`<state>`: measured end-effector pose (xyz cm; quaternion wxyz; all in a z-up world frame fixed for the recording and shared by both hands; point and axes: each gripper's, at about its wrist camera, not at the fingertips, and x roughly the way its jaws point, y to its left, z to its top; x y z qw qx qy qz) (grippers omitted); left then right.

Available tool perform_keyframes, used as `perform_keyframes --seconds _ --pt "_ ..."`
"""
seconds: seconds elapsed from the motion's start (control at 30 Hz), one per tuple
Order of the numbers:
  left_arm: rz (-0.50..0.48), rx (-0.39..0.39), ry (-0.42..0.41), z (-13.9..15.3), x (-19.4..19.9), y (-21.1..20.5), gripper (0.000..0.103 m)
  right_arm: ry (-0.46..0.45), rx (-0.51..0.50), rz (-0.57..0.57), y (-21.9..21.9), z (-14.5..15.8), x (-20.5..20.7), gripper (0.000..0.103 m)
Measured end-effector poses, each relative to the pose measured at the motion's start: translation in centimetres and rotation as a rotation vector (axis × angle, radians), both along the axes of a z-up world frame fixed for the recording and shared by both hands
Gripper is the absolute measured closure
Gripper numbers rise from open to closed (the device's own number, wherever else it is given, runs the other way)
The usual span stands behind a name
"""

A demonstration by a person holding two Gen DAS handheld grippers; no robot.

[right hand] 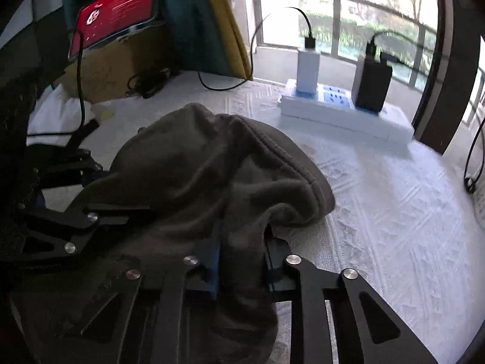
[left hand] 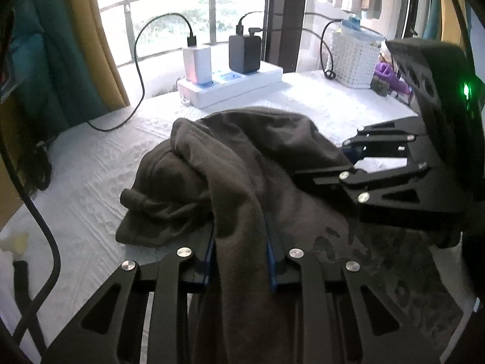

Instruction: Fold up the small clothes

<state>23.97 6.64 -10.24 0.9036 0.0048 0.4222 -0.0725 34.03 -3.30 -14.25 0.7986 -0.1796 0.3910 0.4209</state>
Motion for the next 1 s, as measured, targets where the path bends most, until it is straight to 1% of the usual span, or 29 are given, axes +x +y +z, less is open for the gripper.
perform_keyframes --seconds 0.1,0.23,0.5,0.67,0.77,0.93,1.0 --pt "-0.002 -0.009 -0.031 1.0 -0.8 -0.2 0.079 -0.012 0.016 -0.007 -0.4 0.7 -0.6 0.084" --pt "-0.01 -0.009 -0.074 2.4 -1.8 -1.0 0.079 -0.047 0.043 -0.018 -1.2 2.5 -1.8 0.084" --pt "-0.015 -0.012 -0.136 5.0 -4.2 -1.9 0.079 -0.126 0.115 -0.059 -4.4 6.5 -4.9 0.084" --pt "-0.02 -0.009 -0.182 6.7 -6.3 -2.8 0.08 -0.155 0.15 -0.07 -6.1 8.2 -7.0 0.084" --pt "-0.012 -0.012 -0.211 7.6 -7.5 -3.1 0.08 -0.172 0.167 -0.076 -6.7 9.1 -8.3 0.084" --pt "0.021 -0.049 -0.256 8.8 -9.2 -3.0 0.08 -0.191 0.19 -0.073 -7.6 10.6 -10.4 0.084" --pt "0.031 -0.053 -0.269 9.3 -9.8 -3.0 0.08 -0.198 0.206 -0.076 -8.1 11.3 -11.2 0.084"
